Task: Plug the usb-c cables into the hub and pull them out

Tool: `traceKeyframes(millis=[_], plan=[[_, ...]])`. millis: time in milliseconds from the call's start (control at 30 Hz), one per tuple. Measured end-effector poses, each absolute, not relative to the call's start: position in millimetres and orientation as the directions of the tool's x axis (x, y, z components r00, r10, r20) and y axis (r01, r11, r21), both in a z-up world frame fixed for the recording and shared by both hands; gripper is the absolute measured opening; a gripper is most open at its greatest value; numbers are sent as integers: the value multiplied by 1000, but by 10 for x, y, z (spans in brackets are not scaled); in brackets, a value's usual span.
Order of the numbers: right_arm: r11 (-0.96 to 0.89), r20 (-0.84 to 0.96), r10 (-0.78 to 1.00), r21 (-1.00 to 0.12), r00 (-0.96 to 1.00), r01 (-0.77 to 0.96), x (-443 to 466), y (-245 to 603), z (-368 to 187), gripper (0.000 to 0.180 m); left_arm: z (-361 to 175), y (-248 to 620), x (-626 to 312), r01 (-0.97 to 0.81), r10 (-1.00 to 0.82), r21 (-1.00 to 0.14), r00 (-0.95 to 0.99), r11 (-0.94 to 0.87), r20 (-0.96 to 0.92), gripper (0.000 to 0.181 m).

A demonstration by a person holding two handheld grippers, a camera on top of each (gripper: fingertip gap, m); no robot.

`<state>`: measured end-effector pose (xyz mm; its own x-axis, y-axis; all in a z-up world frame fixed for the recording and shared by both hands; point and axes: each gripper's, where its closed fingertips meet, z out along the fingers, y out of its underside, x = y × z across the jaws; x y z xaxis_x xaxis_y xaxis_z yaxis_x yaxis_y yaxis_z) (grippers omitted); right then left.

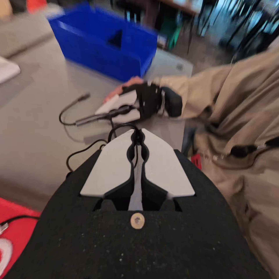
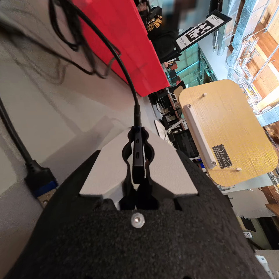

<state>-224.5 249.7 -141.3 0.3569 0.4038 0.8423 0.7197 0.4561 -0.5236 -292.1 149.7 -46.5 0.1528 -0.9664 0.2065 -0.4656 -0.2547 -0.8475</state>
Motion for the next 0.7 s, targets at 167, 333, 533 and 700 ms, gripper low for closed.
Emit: traceKeyframes(millis=[167, 333, 533, 700], plan=[[479, 813, 391, -579, 430, 660, -2219, 2464, -1235, 9, -53, 1577, -2849, 35, -943, -970, 228, -240, 242, 2], [553, 764, 411, -643, 497, 531, -2242, 2280, -992, 9, -184, 1784, -2796, 224, -851, -961, 462, -159, 249, 2], [554, 782, 329, -613, 529, 563, -2207, 2292, -907, 9, -297, 1922, -2598, 190, -786, -978, 590, -89, 186, 2], [551, 774, 320, -621, 547, 557, -2271, 2248, -867, 9, -494, 1994, -2445, 184, -805, -977, 561, -107, 194, 2]])
